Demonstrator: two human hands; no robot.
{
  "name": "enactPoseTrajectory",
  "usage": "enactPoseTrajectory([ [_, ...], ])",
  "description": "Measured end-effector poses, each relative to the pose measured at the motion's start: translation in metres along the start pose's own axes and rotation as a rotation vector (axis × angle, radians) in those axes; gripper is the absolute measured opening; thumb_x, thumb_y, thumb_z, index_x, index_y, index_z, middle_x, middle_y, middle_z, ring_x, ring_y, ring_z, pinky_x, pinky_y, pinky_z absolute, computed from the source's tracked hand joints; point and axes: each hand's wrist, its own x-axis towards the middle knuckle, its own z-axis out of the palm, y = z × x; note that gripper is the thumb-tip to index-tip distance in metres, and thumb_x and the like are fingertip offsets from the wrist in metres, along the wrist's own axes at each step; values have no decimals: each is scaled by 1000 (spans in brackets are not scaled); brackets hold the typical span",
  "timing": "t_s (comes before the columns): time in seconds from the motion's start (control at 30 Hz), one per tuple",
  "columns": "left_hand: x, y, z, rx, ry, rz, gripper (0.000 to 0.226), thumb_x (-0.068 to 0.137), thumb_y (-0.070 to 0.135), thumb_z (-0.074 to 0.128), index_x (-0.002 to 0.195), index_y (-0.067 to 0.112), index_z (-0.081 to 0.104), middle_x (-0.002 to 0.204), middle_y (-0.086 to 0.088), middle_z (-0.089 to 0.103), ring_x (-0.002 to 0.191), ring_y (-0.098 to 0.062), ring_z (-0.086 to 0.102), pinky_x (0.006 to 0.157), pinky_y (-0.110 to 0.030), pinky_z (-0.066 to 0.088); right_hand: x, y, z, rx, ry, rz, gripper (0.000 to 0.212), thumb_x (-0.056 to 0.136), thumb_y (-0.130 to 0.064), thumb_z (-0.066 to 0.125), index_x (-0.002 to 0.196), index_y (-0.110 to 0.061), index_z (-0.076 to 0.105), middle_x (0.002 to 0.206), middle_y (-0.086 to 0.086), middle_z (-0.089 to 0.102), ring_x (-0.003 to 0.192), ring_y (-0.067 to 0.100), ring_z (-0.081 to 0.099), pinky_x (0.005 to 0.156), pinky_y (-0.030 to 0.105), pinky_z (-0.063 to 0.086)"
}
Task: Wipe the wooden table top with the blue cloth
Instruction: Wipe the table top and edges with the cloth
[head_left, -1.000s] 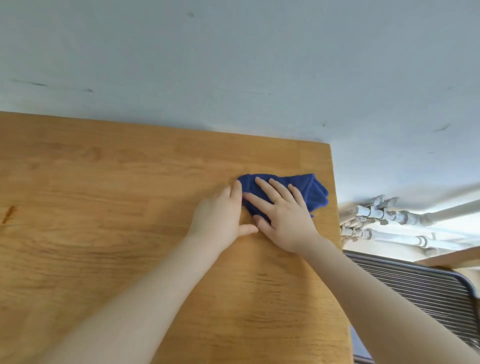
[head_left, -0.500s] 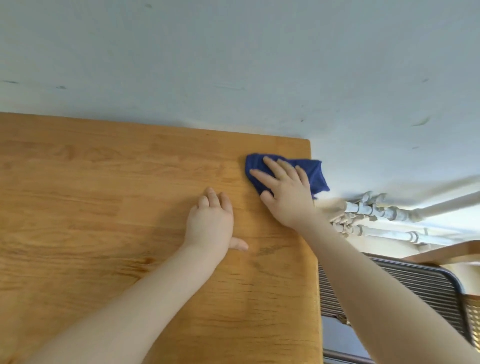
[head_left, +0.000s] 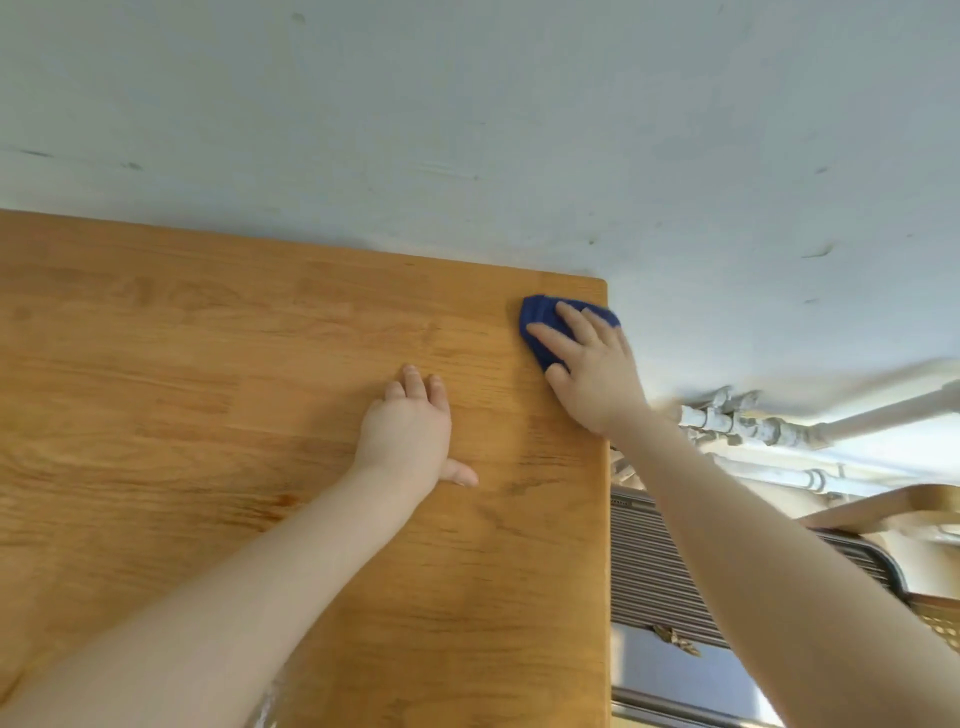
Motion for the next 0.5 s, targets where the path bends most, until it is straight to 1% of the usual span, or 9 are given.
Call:
enactPoseTrajectory([
  [0.07,-2,-1,1,-5,11,-6,118,71,73,54,149,4,-1,155,-24,2,139,-35,21,103,-36,37,-45,-13,6,-11,-34,-102,62,78,-40,21,137,-37,42,152,1,29,140,28,22,114,46,10],
  [0.1,-2,-1,1,-4,16,-9,117,71,73,54,149,4,0,155,-24,2,139,-34,21,103,-36,36,-64,-17,9,-53,-37,-166,60,79,-39,25,135,-36,46,150,3,34,137,30,30,112,47,17],
  [0.17,-3,-1,2,-1,27,-8,117,71,73,54,149,5,1,155,-24,3,138,-34,22,103,-36,36,-86,-18,12,-154,-28,-284,53,80,-35,35,130,-34,52,142,5,46,126,32,45,100,47,35],
  [0.2,-2,-1,2,0,35,-6,117,71,73,54,149,5,1,155,-23,4,138,-34,22,103,-36,36,-84,-15,10,-190,-33,-320,52,79,-35,37,129,-35,53,140,4,48,123,31,49,95,46,39],
  [0.27,-1,-1,2,-3,43,-7,116,71,73,54,149,5,1,155,-23,4,137,-35,21,103,-36,36,-65,-6,8,-206,-51,-312,55,77,-39,35,129,-36,52,140,2,48,122,31,48,91,47,36],
  [0.33,1,-1,3,-3,43,-10,117,71,73,54,149,5,0,155,-23,4,137,-35,20,103,-37,36,-36,-2,3,-160,-11,-168,58,78,-44,28,132,-37,47,145,-1,41,130,28,38,99,51,25],
  [0.4,2,-1,5,8,52,-12,117,70,73,53,149,6,-1,155,-22,4,138,-35,20,101,-37,38,-13,-1,3,-137,-2,-3,51,88,-45,24,136,-38,39,151,-3,29,138,24,22,107,55,9],
  [0.43,1,-1,6,6,58,-13,117,70,74,52,150,6,0,156,-21,3,138,-34,20,101,-37,38,-9,-2,5,-133,1,26,48,93,-46,23,138,-38,36,153,-3,25,140,24,17,109,56,6],
  [0.5,0,-3,9,-21,59,-17,116,70,74,52,150,9,-1,156,-19,2,138,-33,19,102,-37,38,-22,-7,11,-124,15,-13,50,94,-49,17,137,-35,38,152,0,27,139,27,19,111,55,10],
])
